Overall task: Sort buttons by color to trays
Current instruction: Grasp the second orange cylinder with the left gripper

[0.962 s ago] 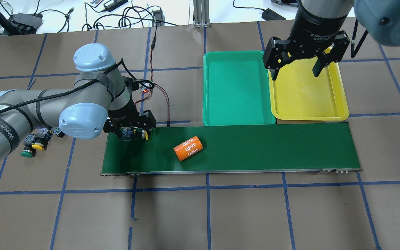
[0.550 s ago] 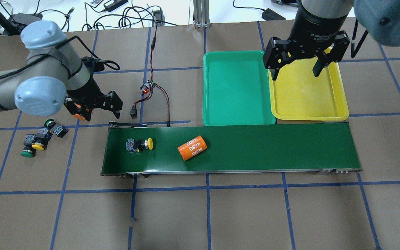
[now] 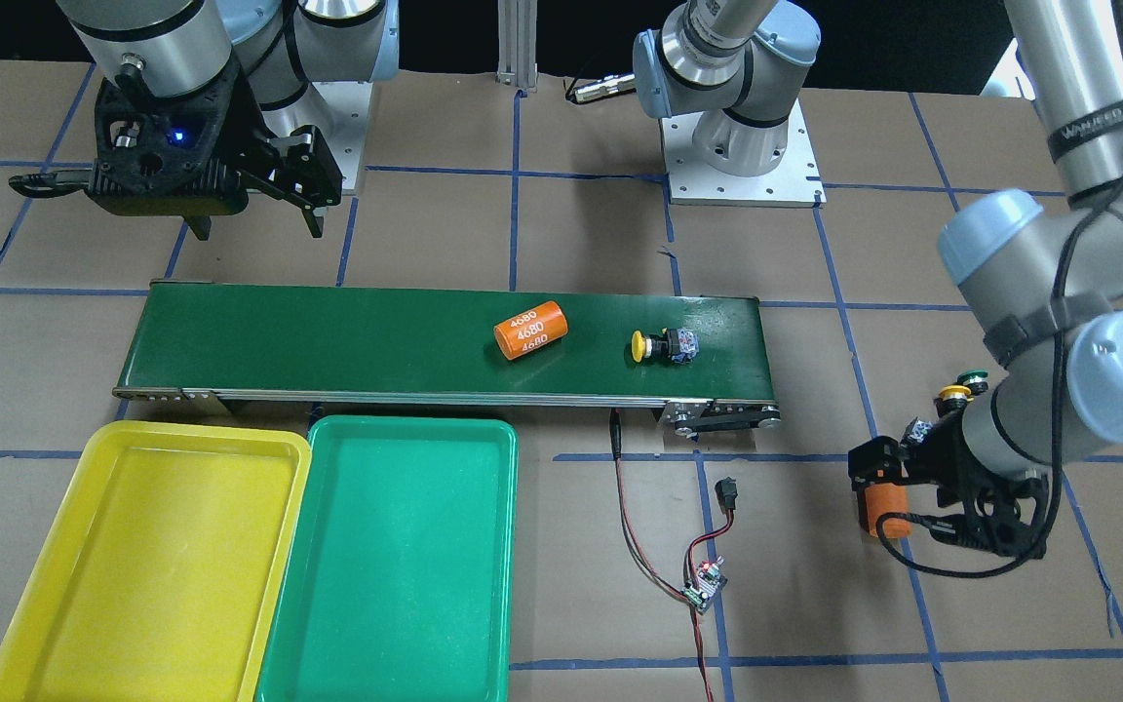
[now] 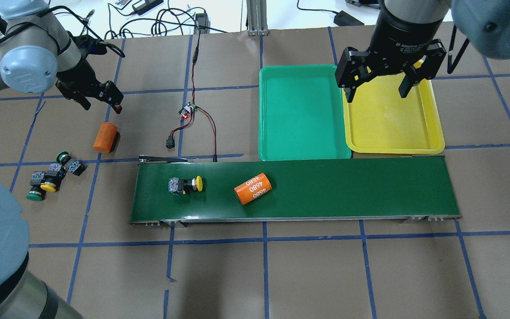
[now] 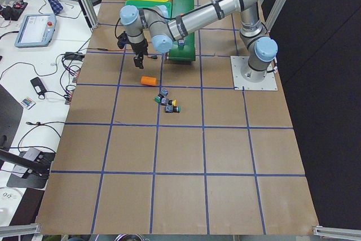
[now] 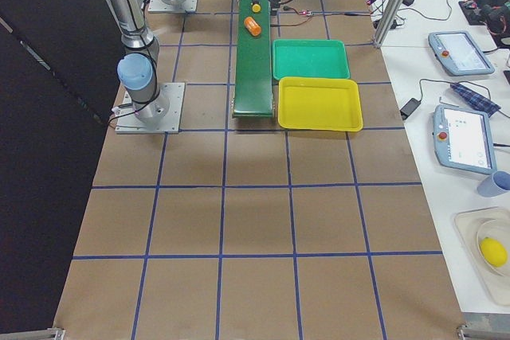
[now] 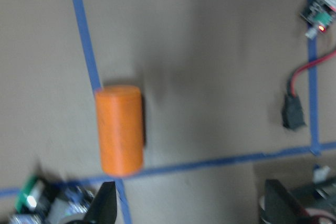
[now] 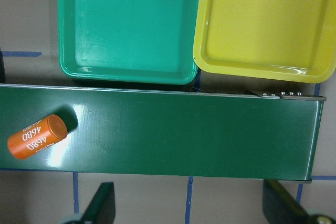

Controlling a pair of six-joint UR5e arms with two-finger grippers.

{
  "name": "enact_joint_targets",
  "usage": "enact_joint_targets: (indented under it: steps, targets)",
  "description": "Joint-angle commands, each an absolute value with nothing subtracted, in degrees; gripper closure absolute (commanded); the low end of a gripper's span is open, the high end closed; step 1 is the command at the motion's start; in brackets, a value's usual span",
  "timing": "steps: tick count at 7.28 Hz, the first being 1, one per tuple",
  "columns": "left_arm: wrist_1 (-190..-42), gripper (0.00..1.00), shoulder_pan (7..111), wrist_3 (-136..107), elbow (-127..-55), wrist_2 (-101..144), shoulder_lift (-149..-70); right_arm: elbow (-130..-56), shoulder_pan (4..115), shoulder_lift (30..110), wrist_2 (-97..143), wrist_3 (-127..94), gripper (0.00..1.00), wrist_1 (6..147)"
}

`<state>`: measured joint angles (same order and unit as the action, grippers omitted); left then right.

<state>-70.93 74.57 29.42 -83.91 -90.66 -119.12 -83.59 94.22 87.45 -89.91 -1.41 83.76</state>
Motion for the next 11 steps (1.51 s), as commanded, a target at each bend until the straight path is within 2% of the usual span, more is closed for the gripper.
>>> enact_joint_targets:
  steps: [1,4,9,10,11]
  targets:
    - [-66.4,0.00,72.4,40.1,-80.9,-91.3,-126.2,-83.6,94.3,87.5,-89.9,-1.4,0.00,83.8]
    - [-65.5,0.00,70.3,31.8,-85.6,-90.9,-125.1,-83.6,94.4,87.5,-89.8,-1.4,0.00,83.8]
    - [-65.3,0.00,69.8,31.5,-91.3,-90.8,-123.4,-83.6,94.5,87.5,-89.8,-1.5,0.00,83.8]
    - [-64.0,0.44,69.7,31.4,-91.7,-90.7,-123.7,-83.6,94.5,87.5,-89.8,-1.5,0.00,83.8]
    - [-64.0,0.99,69.7,30.5,-92.5,-90.5,-123.3,-83.7,94.5,87.5,-89.8,-1.4,0.00,83.8]
